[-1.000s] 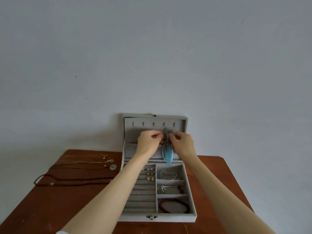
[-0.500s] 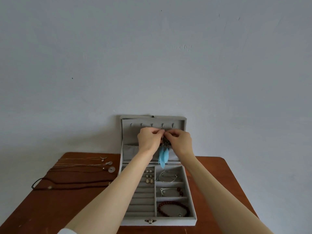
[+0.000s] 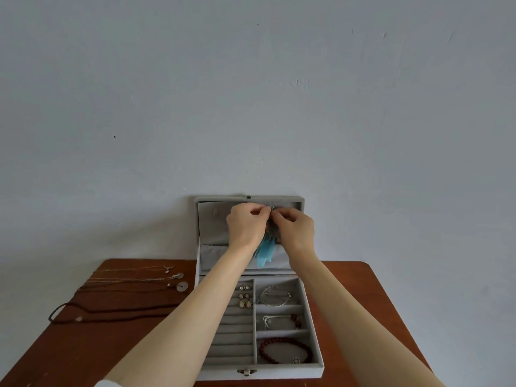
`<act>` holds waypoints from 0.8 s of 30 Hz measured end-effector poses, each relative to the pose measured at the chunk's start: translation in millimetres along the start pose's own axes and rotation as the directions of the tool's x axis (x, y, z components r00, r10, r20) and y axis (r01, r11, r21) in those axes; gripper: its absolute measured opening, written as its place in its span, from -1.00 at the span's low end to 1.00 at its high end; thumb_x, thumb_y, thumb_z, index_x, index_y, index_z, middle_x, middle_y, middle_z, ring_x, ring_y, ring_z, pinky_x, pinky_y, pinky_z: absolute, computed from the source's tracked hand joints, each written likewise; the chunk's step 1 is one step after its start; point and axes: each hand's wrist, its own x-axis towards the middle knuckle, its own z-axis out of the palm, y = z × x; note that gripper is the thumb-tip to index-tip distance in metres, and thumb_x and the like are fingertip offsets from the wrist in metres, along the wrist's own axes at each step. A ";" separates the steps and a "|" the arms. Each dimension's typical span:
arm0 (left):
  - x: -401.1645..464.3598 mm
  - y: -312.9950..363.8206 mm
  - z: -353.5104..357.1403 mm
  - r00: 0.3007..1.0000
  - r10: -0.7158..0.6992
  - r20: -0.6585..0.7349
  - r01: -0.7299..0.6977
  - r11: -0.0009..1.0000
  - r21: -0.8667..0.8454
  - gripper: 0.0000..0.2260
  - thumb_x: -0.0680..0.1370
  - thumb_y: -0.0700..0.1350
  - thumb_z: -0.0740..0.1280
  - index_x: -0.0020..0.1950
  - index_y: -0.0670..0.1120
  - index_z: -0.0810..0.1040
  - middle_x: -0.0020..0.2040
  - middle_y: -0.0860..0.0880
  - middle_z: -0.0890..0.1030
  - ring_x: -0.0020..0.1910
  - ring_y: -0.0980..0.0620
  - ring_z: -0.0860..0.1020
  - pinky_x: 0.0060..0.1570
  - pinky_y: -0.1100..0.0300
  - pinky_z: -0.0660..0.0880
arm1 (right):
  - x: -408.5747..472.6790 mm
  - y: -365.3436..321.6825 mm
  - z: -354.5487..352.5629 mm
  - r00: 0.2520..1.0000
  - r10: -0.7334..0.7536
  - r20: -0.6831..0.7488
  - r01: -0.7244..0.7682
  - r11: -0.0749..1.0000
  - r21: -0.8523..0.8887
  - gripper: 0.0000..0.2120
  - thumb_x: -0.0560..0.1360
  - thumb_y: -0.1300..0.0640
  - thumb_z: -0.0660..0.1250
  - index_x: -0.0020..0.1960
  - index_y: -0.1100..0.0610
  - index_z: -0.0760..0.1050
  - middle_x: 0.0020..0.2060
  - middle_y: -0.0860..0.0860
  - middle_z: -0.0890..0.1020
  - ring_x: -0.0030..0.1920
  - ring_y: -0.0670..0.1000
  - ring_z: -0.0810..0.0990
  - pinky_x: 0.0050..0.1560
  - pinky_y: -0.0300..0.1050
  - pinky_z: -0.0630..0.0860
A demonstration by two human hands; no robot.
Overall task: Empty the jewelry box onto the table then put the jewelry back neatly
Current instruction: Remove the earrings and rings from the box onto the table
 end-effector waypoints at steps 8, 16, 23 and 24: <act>-25.7 -5.8 -24.9 0.995 -0.082 0.054 0.088 0.989 -0.123 -0.92 0.54 -0.16 0.30 -0.05 -0.07 0.58 -0.14 0.07 0.59 -0.12 0.16 0.52 -0.17 0.33 0.44 | -30.4 -6.6 -13.5 0.990 -0.039 0.132 0.041 0.999 -0.007 -0.85 0.48 0.20 0.30 -0.25 0.05 0.54 -0.33 -0.03 0.57 -0.30 -0.10 0.48 -0.25 -0.22 0.39; -66.1 -7.7 -81.7 0.978 -0.140 0.153 0.179 0.941 -0.286 -0.90 0.52 -0.24 0.30 -0.05 -0.08 0.57 -0.18 -0.03 0.65 -0.08 0.03 0.59 -0.10 0.22 0.46 | -83.3 -19.3 -20.6 0.922 0.104 0.373 -0.220 0.933 0.286 -0.91 0.51 0.32 0.26 -0.11 0.19 0.51 -0.28 0.06 0.59 -0.36 -0.09 0.54 -0.32 -0.23 0.41; -118.5 -26.1 -133.9 0.966 -0.159 0.204 0.200 0.960 -0.197 -0.75 0.52 -0.33 0.26 0.14 -0.14 0.59 -0.09 -0.04 0.66 -0.14 0.08 0.59 -0.16 0.27 0.44 | -142.3 -16.4 -18.1 0.843 0.212 0.495 -0.321 0.935 0.147 -0.75 0.49 0.40 0.18 -0.06 0.21 0.61 -0.27 0.09 0.62 -0.32 -0.02 0.47 -0.39 -0.25 0.33; -125.9 -29.6 -139.9 0.964 -0.166 0.209 0.204 0.963 -0.176 -0.76 0.52 -0.33 0.27 0.13 -0.15 0.59 -0.09 -0.04 0.67 -0.13 0.08 0.59 -0.15 0.27 0.45 | -149.1 -15.9 -17.6 0.833 0.223 0.507 -0.347 0.923 0.166 -0.75 0.49 0.41 0.17 -0.06 0.22 0.61 -0.28 0.08 0.63 -0.35 -0.04 0.46 -0.43 -0.27 0.32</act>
